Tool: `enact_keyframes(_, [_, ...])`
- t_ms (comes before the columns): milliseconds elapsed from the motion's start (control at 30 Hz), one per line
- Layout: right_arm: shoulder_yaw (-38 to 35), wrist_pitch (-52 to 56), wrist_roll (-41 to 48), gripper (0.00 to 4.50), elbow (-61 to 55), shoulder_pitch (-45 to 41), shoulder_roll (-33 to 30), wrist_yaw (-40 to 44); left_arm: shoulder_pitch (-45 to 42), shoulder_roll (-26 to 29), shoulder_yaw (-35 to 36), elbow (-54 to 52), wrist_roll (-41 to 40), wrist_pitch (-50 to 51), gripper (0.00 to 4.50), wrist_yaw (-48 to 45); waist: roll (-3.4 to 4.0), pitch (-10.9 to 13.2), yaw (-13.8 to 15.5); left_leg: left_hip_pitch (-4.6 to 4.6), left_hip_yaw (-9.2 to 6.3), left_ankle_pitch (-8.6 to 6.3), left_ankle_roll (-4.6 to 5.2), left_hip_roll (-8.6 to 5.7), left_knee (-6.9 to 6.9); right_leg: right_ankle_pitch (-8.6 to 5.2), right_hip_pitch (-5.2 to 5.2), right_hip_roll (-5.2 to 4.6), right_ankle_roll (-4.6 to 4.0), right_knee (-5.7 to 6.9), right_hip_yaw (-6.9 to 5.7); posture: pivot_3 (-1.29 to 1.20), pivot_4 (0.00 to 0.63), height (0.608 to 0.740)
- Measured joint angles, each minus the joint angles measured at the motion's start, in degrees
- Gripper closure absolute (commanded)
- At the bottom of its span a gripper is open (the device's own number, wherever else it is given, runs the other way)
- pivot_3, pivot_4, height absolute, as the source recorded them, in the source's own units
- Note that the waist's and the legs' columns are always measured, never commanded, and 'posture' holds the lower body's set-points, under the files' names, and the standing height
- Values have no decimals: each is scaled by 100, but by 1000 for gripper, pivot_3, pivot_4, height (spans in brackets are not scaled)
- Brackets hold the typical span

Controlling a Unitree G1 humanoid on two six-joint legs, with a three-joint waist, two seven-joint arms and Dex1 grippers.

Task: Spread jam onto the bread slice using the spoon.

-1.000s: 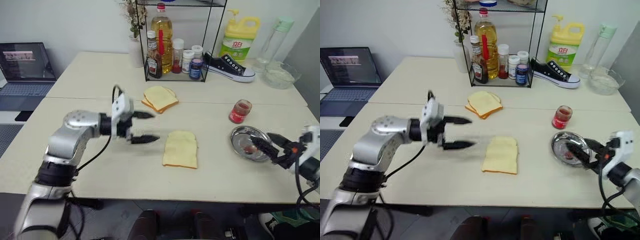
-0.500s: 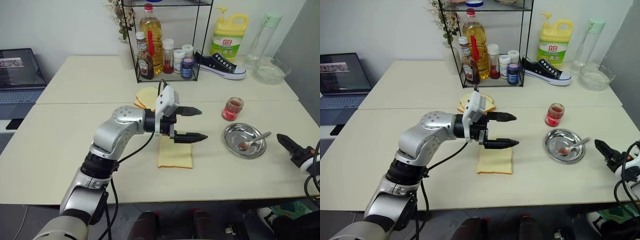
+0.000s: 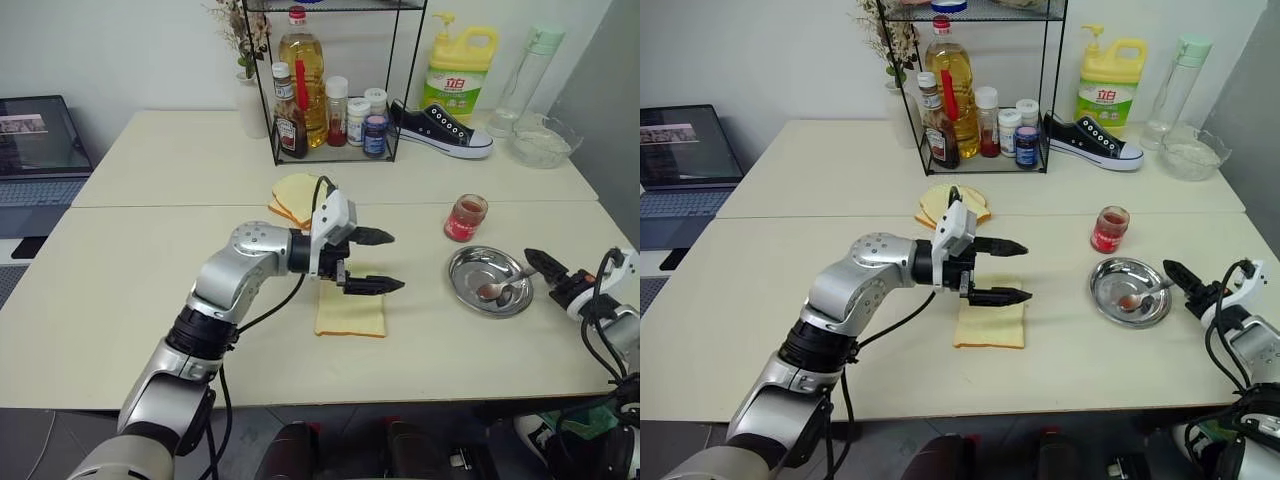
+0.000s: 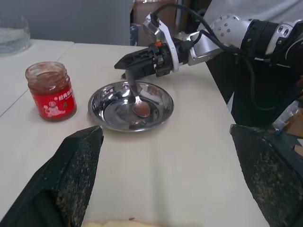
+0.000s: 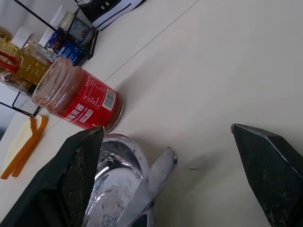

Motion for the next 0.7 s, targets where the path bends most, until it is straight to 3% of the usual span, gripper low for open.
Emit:
enact_keyframes(233, [2, 134, 7, 0, 0, 12, 7, 188, 538, 334, 144, -465, -112, 301, 14, 108, 0, 0, -19, 0, -2, 0, 0, 0, 2, 0, 3, -1, 0, 0, -1, 0, 150, 740])
enact_keyframes(333, [48, 215, 8, 451, -65, 20, 35, 230, 543, 349, 152, -532, -145, 324, 0, 169, 0, 0, -19, 1, -2, 0, 0, 0, 2, 0, 3, -1, 0, 0, -1, 0, 150, 740])
enact_keyframes(700, [-19, 317, 95, 4140, -141, 34, 141, 216, 543, 369, 153, -532, -148, 364, 0, 290, 0, 0, -18, 0, -2, 0, 0, 0, 2, 0, 4, -1, 0, -1, -1, 0, 150, 740])
